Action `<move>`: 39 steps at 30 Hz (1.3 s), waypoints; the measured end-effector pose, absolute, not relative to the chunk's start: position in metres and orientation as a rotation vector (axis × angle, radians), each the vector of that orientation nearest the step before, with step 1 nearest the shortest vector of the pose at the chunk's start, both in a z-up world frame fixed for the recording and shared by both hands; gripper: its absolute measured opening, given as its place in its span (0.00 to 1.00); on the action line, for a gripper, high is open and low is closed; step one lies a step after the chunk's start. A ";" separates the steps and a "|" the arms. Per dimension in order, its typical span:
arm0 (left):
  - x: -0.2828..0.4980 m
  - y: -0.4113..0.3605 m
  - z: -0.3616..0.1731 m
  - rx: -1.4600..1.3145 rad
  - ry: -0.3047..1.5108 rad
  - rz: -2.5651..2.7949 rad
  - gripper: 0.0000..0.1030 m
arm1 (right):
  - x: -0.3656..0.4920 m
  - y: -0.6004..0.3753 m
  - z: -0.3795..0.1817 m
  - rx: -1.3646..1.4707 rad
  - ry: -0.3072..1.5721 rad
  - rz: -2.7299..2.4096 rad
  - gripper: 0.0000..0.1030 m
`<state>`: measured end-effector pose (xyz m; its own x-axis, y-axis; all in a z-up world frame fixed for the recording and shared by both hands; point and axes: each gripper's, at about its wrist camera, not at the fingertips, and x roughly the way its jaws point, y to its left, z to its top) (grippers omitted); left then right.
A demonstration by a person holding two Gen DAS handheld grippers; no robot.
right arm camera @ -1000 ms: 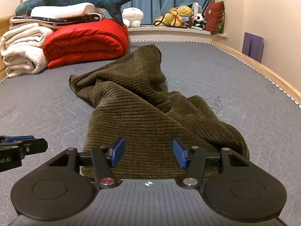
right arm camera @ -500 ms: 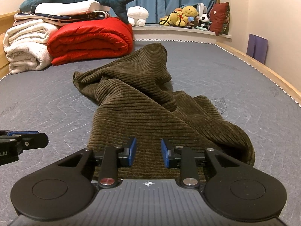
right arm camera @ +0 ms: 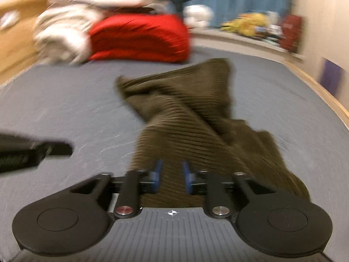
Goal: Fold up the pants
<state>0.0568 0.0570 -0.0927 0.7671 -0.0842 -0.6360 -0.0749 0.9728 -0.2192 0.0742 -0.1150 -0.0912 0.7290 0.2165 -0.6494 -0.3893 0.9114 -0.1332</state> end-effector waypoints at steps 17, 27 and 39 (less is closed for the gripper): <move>0.084 0.098 -0.111 -0.308 0.750 0.119 0.01 | 0.120 -0.076 -0.151 -0.496 0.784 0.632 0.25; 0.155 0.084 -0.144 -0.436 0.829 -0.073 0.09 | 0.217 -0.299 -0.079 0.560 0.594 0.390 0.18; 0.271 0.055 -0.227 -1.017 0.830 -0.138 0.67 | 0.222 -0.301 -0.076 0.562 0.631 0.419 0.18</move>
